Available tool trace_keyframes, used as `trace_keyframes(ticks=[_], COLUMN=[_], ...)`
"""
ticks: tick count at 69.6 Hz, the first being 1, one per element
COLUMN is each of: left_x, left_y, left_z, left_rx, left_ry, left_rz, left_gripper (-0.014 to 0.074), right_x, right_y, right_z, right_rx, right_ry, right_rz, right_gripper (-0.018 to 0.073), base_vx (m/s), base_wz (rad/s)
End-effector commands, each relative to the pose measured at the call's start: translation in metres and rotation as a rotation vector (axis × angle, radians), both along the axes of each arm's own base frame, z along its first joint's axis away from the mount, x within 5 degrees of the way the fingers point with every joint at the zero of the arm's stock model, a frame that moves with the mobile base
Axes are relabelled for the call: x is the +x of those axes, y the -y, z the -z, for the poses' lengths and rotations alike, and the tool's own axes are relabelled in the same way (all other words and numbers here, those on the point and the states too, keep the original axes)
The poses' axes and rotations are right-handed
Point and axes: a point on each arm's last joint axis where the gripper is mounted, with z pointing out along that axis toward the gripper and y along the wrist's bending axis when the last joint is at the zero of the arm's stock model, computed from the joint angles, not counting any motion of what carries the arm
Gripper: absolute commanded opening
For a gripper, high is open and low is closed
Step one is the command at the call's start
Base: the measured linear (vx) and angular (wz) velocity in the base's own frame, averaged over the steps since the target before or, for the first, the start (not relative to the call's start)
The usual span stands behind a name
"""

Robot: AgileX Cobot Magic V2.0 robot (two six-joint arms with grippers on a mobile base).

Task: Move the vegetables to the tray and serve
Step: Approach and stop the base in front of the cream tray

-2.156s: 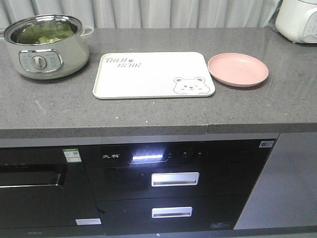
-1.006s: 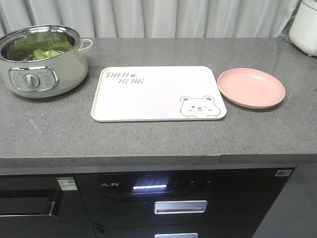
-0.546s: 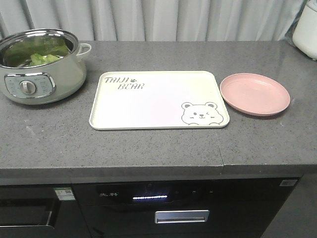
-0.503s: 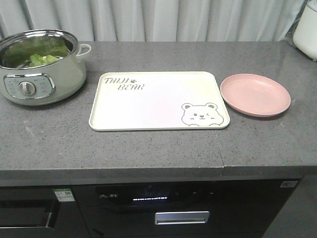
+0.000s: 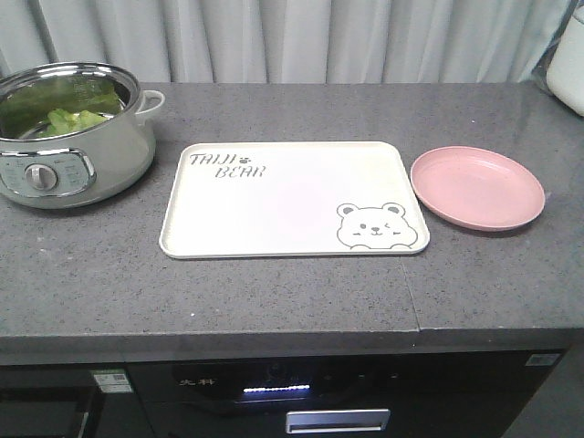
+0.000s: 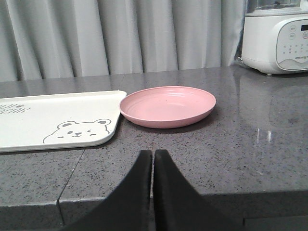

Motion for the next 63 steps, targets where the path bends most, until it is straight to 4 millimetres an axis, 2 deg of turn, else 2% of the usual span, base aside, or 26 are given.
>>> trace_keyframes(ticks=[1,63], left_x=[-0.0001,-0.0001], left_y=[0.0001,0.0001], left_z=[-0.0002,-0.0002], left_rx=[-0.006,-0.006], left_ry=[0.068,0.068], left_rz=[0.001,0.001], left_gripper=[-0.0006,-0.0006], right_x=[-0.0001,-0.0001], right_y=[-0.0004,-0.0004], right_z=[-0.0023,-0.0023], right_rx=[-0.015,-0.015], right_ry=[0.070,0.070], right_rz=[-0.002,-0.002], right_gripper=[-0.0003,-0.0003], base_vx=[0.06,0.05], base_wz=[0.00,0.00])
